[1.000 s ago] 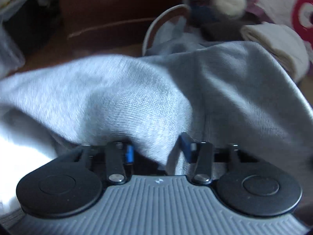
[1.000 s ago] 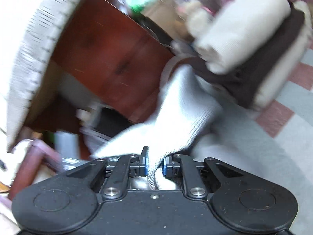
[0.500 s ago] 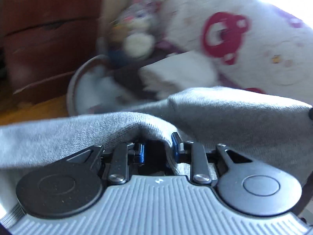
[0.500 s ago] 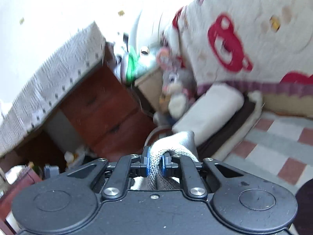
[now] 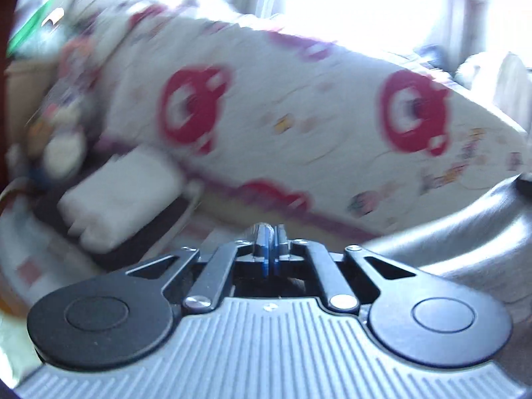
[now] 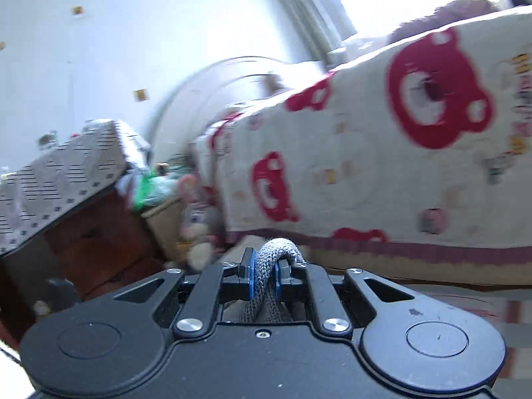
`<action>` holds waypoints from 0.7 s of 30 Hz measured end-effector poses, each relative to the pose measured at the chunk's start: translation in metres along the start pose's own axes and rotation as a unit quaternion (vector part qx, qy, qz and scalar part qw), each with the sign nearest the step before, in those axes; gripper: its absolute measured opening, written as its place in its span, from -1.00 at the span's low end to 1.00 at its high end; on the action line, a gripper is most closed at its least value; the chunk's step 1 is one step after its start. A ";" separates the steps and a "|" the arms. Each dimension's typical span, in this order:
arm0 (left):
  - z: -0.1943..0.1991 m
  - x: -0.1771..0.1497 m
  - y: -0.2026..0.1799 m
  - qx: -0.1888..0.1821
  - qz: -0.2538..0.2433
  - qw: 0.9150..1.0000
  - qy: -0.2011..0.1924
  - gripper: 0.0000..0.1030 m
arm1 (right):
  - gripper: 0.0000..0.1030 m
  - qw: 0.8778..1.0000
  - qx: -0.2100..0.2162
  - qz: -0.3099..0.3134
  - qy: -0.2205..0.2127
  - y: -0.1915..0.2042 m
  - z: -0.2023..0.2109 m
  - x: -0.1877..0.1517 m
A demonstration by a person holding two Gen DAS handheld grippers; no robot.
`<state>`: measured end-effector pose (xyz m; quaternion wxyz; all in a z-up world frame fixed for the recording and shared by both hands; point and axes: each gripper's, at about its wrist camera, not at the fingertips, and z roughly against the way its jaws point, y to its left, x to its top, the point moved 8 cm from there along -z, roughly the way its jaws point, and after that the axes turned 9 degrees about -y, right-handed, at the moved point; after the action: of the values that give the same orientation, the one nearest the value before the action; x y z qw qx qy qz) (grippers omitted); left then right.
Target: Fold clothes
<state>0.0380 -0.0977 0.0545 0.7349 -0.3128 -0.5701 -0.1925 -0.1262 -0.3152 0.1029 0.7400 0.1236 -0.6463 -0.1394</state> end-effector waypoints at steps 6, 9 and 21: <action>-0.098 -0.053 -0.026 -0.044 0.009 0.989 0.143 -0.78 | -0.67 0.967 -0.217 -0.046 0.123 -0.144 -0.057 -0.084; -0.133 -0.117 -0.005 -0.033 0.011 0.973 0.229 -0.50 | -0.67 0.949 -0.252 -0.102 0.156 -0.189 -0.085 -0.131; -0.165 -0.234 0.071 -0.078 0.095 0.940 0.318 -0.09 | -0.67 0.933 -0.259 -0.019 0.250 -0.216 -0.158 -0.157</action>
<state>0.1375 -0.1755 -0.2119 0.8663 -0.3437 -0.2573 -0.2553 0.0008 -0.4584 -0.1420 0.8812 -0.0293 -0.3797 -0.2801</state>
